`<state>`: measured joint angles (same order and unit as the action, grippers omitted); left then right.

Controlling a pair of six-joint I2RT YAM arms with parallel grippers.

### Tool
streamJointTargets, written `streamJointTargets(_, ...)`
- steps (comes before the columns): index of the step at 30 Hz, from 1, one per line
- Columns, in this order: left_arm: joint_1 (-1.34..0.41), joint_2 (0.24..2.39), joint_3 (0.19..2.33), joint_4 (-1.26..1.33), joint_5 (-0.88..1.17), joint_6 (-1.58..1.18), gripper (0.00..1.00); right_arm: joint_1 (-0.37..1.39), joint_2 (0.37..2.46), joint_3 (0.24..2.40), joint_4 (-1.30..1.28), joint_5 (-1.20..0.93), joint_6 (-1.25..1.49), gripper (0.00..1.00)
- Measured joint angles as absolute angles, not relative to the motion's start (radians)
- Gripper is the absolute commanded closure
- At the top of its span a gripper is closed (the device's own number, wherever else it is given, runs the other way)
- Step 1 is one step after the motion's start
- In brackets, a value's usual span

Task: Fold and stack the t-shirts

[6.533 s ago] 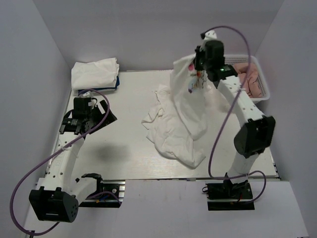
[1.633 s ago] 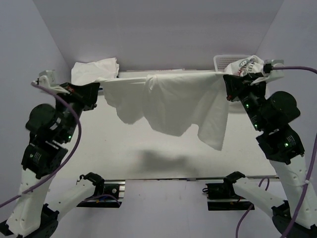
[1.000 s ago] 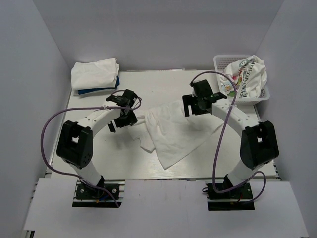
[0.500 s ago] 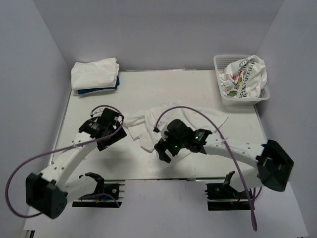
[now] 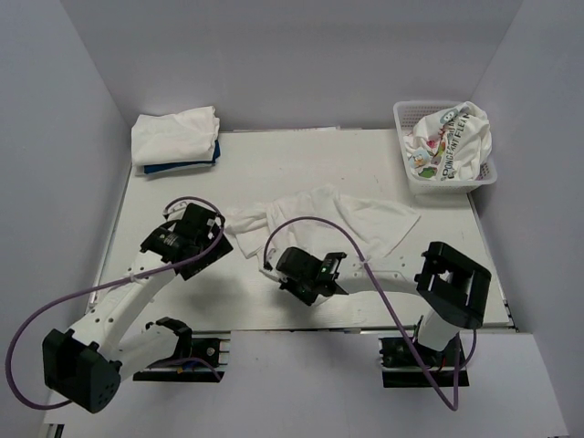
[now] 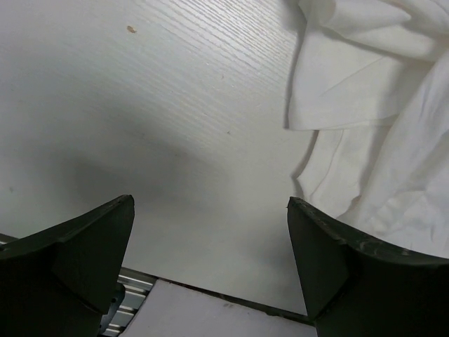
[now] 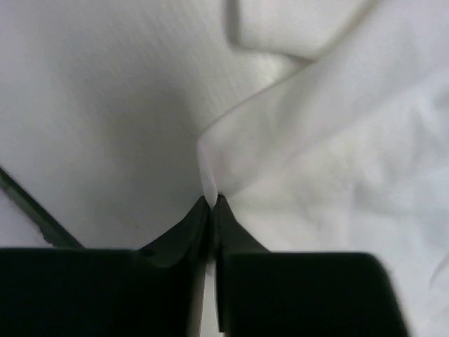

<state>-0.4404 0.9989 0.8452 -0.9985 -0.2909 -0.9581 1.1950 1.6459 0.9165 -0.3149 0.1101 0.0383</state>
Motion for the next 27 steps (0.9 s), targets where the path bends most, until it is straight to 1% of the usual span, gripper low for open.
streamJointTargets(5,-0.448,1.083,0.830,-0.886,-0.236,-0.930,0.00,1.174,1.591,0.920,-0.341,0.228,0.111,1.00)
streamJointTargets(9,-0.456,1.197,0.814,-0.772,-0.170,-0.907,0.11,1.119,1.534,1.005,-0.362,0.318,0.168,1.00)
streamJointTargets(13,-0.458,1.322,0.806,-0.670,-0.133,-0.894,0.11,1.035,1.499,1.136,-0.364,0.417,0.247,1.00)
streamJointTargets(14,-0.458,1.349,0.804,-0.649,-0.125,-0.891,0.12,1.015,1.486,1.156,-0.363,0.433,0.264,1.00)
streamJointTargets(18,-0.458,1.419,0.795,-0.586,-0.112,-0.882,0.14,0.934,1.414,1.172,-0.366,0.475,0.315,1.00)
streamJointTargets(19,-0.458,1.435,0.794,-0.570,-0.109,-0.880,0.16,0.918,1.401,1.172,-0.366,0.479,0.326,1.00)
streamJointTargets(20,-0.458,1.451,0.794,-0.553,-0.107,-0.879,0.20,0.904,1.391,1.172,-0.369,0.480,0.337,1.00)
streamJointTargets(22,-0.458,1.485,0.794,-0.521,-0.104,-0.877,0.23,0.884,1.385,1.172,-0.378,0.474,0.354,1.00)
streamJointTargets(24,-0.456,1.510,0.801,-0.493,-0.095,-0.873,0.34,0.871,1.385,1.171,-0.393,0.463,0.369,1.00)
streamJointTargets(26,-0.455,1.532,0.812,-0.461,-0.089,-0.870,0.45,0.857,1.385,1.168,-0.406,0.454,0.383,1.00)
streamJointTargets(27,-0.455,1.546,0.821,-0.453,-0.089,-0.865,0.58,0.849,1.385,1.168,-0.414,0.448,0.386,1.00)
